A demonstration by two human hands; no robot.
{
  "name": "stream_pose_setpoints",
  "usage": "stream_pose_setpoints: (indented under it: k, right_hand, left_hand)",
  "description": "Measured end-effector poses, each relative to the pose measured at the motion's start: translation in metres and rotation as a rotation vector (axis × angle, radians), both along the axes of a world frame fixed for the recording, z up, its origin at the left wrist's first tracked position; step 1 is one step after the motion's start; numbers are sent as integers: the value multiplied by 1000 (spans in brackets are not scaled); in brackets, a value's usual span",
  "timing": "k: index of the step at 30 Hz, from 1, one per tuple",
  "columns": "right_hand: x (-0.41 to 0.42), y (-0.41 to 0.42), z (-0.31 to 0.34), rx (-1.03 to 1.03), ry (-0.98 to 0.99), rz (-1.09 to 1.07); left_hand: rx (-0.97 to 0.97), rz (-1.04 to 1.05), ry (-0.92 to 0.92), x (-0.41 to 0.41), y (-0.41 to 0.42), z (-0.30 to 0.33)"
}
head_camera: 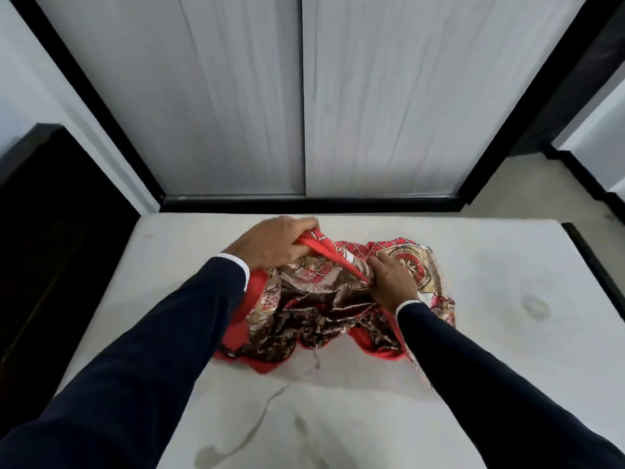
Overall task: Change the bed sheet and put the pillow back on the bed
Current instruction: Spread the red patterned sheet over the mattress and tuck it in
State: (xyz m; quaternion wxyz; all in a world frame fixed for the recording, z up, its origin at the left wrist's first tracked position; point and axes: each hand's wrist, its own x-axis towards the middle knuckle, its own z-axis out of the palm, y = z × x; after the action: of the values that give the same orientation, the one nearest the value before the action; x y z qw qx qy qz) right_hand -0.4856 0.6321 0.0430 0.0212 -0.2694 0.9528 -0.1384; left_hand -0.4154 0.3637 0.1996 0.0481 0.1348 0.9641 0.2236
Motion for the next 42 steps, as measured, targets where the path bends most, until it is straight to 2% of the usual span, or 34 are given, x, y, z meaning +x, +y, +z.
stream_pose_setpoints:
  k: [2,4,7,10,12,14,15,17,20,22,24,28,30,32,34,36,38,42]
  right_hand:
    - [-6,23,-4,60,-22,-110]
    - [-10,43,0,95,-59,-237]
    - [-17,63,19,5,-216,-413]
    - [-43,59,47,-61,-300,-453]
    - [-53,52,67,-37,-450,-373]
    - [-52,42,93,143,-582,-259]
    - [-53,34,115,187,-599,-225]
    - [-67,25,152,260,-447,-100]
    - [-101,21,216,207,-213,-128]
    - [-119,24,258,52,-79,-195]
    - [-131,23,295,-192,27,-298]
    - [-155,12,373,-903,166,-484]
    - [-163,14,401,-1214,244,-486]
    - [-167,19,416,-1324,354,-403]
    - [-156,25,424,-1286,397,-355]
    - [-149,36,412,-1131,407,-330]
    - [-145,51,380,-837,354,-251]
    - [-127,80,288,-149,6,-76]
  left_hand:
    - [25,69,206,-1,3,26]
    - [48,271,388,-7,-10,49]
    - [95,549,502,-6,-46,70]
    - [-109,579,401,7,-80,70]
    - [-346,427,196,20,-91,74]
    - [-551,283,22,26,-98,87]
    - [-616,256,-3,26,-104,95]
    - [-689,268,75,20,-115,111]
    - [-725,432,256,9,-123,145]
    - [-706,558,393,2,-120,173]
    - [-686,649,494,-11,-117,201]
    - [-591,764,710,-31,-121,257]
    - [-584,773,835,-35,-126,284]
    - [-632,753,917,-34,-130,303]
    - [-662,735,948,-32,-134,309]
    - [-634,704,923,-31,-138,299]
    - [-577,649,812,-29,-147,272]
    - [-633,395,427,-16,-161,181]
